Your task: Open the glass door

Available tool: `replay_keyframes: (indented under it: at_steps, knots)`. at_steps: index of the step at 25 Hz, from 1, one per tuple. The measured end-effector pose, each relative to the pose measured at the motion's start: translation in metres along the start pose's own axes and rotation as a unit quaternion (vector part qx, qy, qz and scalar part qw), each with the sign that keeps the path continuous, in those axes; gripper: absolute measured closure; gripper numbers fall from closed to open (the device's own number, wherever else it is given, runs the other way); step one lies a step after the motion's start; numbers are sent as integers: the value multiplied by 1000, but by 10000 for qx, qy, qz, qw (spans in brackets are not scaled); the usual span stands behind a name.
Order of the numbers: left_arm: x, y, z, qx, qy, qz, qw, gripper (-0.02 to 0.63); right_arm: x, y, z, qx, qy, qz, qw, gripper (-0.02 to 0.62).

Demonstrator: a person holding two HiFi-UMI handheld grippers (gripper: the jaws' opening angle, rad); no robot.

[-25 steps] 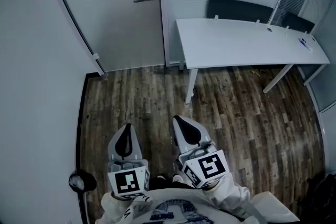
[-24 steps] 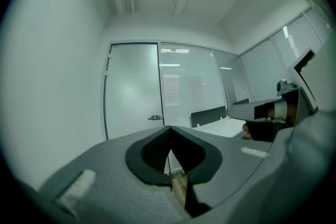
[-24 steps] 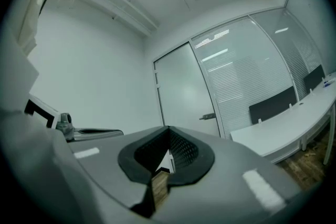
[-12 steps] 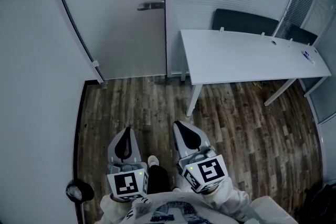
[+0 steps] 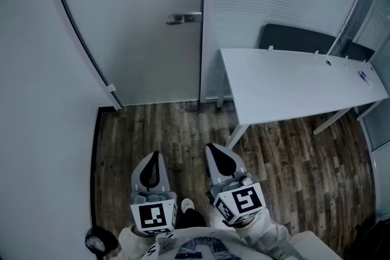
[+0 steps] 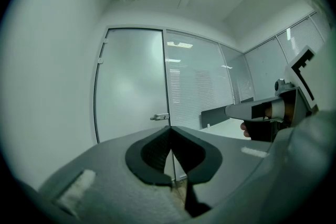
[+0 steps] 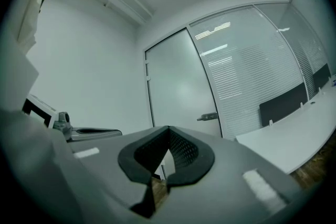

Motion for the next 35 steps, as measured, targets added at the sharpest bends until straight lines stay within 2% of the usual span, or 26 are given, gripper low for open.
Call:
replay_keyframes:
  at_steps: [7, 11, 17, 24, 29, 35]
  knots:
    - [67, -1, -39, 55, -238, 12, 9997, 606, 72, -2, 14, 8, -249, 23, 9997, 591]
    - [89, -2, -54, 25, -352, 75, 9994, 606, 97, -5, 18, -16, -371, -7, 9993, 591]
    - [99, -5, -81, -105, -221, 175, 9995, 606, 115, 1, 10, -136, -365, -70, 9992, 591]
    - [127, -7, -97, -205, -86, 254, 9994, 606, 138, 2, 22, -215, -382, -76, 9990, 591]
    - [165, -17, -99, -157, -33, 177, 9997, 606, 173, -6, 50, -119, -336, -109, 9993, 591]
    - [250, -12, -97, -215, -24, 163, 9996, 606, 233, 0, 107, -87, -333, -141, 9993, 591]
Point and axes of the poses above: the fingertips, and each gripper's own axes: x forward along the fingers, z to its right, y out of its top, the point moved 4 cm from there along -x, backward along the fingers, and after that the axes turned 4 degrees about y, right-handed, at the moved point
